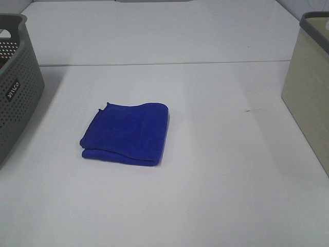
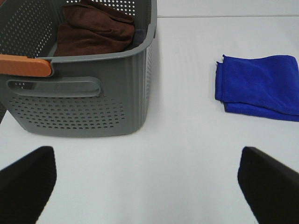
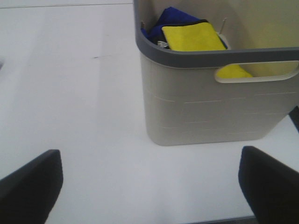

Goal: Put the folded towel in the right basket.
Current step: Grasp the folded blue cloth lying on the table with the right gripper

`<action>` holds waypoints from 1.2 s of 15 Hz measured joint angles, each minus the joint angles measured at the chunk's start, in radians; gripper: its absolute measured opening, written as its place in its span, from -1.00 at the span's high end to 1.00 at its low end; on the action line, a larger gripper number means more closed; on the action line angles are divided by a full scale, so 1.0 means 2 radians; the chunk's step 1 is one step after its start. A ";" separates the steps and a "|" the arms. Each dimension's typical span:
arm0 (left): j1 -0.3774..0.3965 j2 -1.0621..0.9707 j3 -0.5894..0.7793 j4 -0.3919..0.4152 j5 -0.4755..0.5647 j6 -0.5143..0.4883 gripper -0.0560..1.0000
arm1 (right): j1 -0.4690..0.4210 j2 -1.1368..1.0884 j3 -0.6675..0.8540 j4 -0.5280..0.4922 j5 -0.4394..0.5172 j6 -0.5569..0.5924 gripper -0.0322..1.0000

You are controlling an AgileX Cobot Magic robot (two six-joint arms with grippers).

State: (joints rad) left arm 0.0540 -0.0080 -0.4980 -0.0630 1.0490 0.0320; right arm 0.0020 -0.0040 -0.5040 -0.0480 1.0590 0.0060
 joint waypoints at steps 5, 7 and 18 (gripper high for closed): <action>0.000 0.000 0.000 0.000 0.000 0.000 -0.96 | 0.000 0.232 -0.097 0.033 0.022 0.020 -0.95; 0.000 0.000 0.000 0.000 0.000 0.000 -0.96 | 0.000 0.369 -0.189 0.070 0.039 0.024 -0.95; 0.000 0.000 0.000 0.000 0.000 0.000 -0.96 | 0.149 0.801 -0.315 0.322 -0.181 -0.035 -0.93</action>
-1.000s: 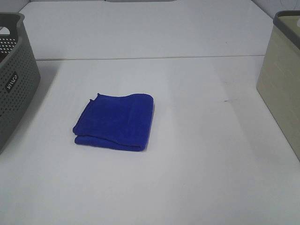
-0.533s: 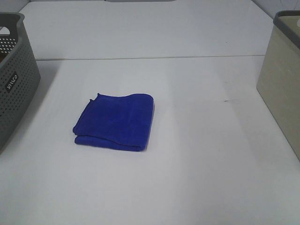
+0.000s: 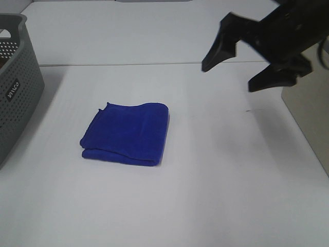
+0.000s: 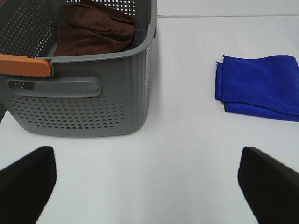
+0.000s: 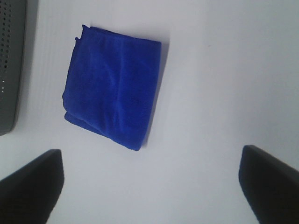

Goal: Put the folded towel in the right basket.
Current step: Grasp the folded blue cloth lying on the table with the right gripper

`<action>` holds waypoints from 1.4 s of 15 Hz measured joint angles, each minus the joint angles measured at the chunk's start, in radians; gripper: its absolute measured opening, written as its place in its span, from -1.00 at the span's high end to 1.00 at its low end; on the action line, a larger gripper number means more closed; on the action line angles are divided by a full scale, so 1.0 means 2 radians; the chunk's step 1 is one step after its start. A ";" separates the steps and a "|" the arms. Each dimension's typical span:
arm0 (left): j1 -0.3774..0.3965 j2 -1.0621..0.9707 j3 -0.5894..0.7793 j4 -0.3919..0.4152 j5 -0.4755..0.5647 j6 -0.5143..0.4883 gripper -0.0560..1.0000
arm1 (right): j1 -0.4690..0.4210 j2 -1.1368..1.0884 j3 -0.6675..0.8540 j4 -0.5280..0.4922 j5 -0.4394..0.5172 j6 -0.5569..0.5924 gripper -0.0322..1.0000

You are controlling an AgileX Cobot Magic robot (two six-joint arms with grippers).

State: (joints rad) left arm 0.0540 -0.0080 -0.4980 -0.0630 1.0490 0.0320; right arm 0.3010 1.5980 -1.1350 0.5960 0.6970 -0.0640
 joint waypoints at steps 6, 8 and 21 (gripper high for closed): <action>0.000 0.000 0.000 0.000 0.000 0.000 -0.96 | 0.026 0.172 -0.006 0.113 -0.091 -0.031 -0.93; 0.000 0.000 0.000 0.000 0.000 0.000 -0.96 | 0.026 0.201 -0.015 0.143 -0.098 -0.055 -0.93; 0.000 0.000 0.000 0.000 0.000 0.000 -0.96 | 0.113 0.300 -0.080 0.262 -0.147 -0.112 -0.88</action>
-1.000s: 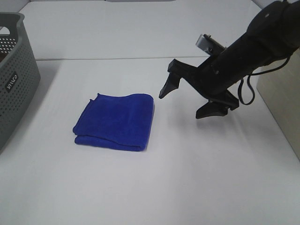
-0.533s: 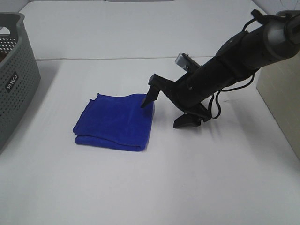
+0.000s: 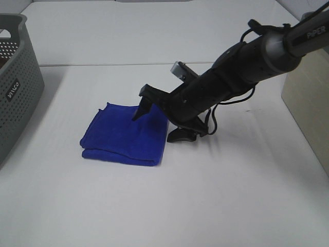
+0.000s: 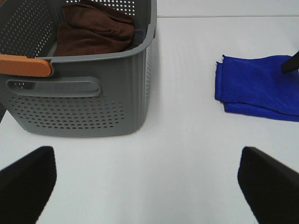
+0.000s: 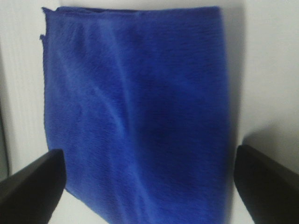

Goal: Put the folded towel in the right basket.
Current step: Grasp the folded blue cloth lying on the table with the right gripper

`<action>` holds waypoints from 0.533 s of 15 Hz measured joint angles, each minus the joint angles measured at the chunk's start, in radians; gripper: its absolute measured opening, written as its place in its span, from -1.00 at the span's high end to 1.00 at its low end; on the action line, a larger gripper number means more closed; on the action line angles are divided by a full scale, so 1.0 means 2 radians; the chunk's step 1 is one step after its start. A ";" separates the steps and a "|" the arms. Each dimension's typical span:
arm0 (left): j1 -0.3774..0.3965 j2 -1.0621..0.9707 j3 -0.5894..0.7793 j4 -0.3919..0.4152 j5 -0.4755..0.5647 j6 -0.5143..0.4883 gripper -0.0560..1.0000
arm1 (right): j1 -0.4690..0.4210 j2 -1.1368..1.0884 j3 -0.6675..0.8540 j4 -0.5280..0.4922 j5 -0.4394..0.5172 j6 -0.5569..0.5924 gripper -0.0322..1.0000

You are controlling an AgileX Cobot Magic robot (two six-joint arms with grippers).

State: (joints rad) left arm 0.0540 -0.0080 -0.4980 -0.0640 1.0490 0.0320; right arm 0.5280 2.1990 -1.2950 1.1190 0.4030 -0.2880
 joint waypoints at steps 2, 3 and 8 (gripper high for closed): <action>0.000 0.000 0.000 0.000 0.000 0.000 -0.96 | 0.016 0.031 -0.051 0.016 0.020 -0.002 -0.85; 0.000 0.000 0.000 0.000 0.000 0.000 -0.96 | 0.021 0.050 -0.079 0.021 0.031 -0.002 -0.81; 0.000 0.000 0.000 0.000 0.000 0.000 -0.96 | 0.071 0.117 -0.164 0.023 0.023 0.006 0.49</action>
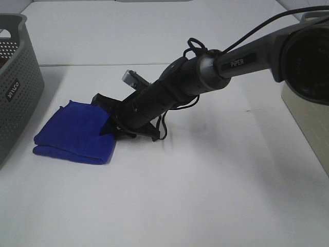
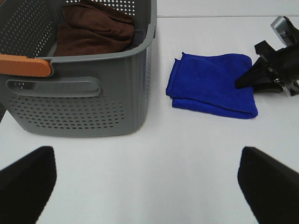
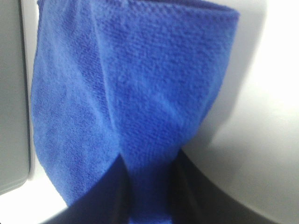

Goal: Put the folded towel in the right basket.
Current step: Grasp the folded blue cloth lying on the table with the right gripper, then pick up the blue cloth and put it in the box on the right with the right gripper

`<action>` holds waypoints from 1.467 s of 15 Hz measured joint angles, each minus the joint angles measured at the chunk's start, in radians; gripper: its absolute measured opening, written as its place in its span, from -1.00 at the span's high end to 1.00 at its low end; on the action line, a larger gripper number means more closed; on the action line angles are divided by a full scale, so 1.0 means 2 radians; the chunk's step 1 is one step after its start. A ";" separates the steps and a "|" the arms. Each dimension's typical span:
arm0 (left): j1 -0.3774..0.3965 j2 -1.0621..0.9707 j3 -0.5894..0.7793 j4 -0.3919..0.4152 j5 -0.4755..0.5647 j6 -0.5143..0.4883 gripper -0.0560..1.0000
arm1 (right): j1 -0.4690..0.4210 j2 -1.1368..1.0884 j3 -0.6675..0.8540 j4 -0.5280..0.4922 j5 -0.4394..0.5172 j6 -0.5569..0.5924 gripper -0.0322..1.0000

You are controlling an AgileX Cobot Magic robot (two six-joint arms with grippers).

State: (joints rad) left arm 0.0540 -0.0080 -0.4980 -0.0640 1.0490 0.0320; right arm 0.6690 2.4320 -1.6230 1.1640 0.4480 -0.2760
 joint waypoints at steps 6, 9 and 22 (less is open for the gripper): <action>0.000 0.000 0.000 0.000 0.000 0.000 -0.96 | 0.005 0.001 -0.003 -0.011 0.002 0.001 0.73; 0.000 0.000 0.000 0.000 0.000 0.000 -0.96 | -0.011 -0.026 -0.003 -0.025 0.061 -0.006 0.73; 0.000 0.000 0.000 0.000 0.000 0.000 -0.96 | -0.476 -0.368 -0.008 -0.155 0.301 -0.026 0.73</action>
State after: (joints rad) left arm 0.0540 -0.0080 -0.4980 -0.0640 1.0490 0.0320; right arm -0.2830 1.6950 -1.6390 0.8540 1.0490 -0.3290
